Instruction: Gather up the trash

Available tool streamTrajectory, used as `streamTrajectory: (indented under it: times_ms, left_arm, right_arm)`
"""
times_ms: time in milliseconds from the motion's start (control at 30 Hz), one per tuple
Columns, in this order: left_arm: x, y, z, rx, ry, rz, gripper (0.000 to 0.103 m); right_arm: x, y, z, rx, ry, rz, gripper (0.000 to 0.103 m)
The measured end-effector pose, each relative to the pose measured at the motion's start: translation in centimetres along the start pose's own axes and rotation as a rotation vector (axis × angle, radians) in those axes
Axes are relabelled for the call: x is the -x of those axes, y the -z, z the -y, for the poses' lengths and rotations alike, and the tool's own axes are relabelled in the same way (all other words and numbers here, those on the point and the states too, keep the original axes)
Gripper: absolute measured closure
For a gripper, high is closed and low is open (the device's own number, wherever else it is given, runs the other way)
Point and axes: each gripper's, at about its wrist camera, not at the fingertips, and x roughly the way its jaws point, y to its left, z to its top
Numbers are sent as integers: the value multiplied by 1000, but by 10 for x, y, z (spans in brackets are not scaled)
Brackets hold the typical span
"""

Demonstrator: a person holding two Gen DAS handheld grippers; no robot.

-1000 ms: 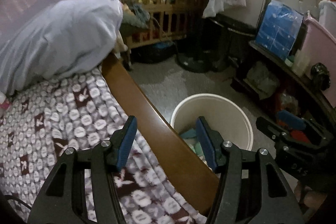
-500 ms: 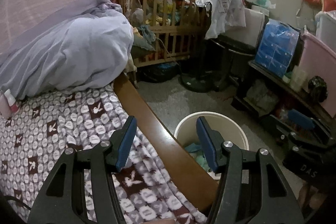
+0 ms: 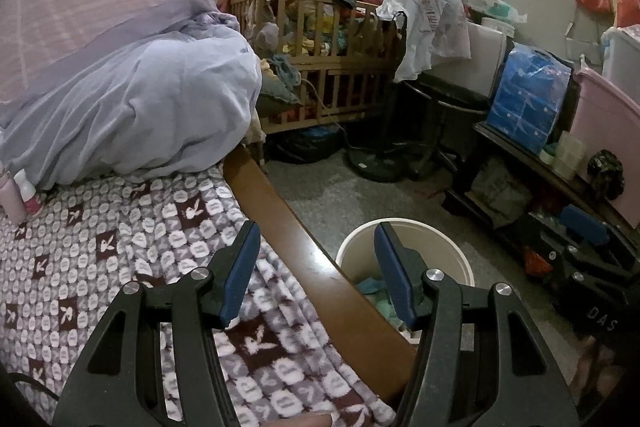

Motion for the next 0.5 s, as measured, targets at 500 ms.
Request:
streamTrajectory:
  times_ms: [500]
  left_arm:
    - [-5,2,0,-5,-26,-8,45]
  right_arm:
    - [-2,2,1,1,-1,-13,23]
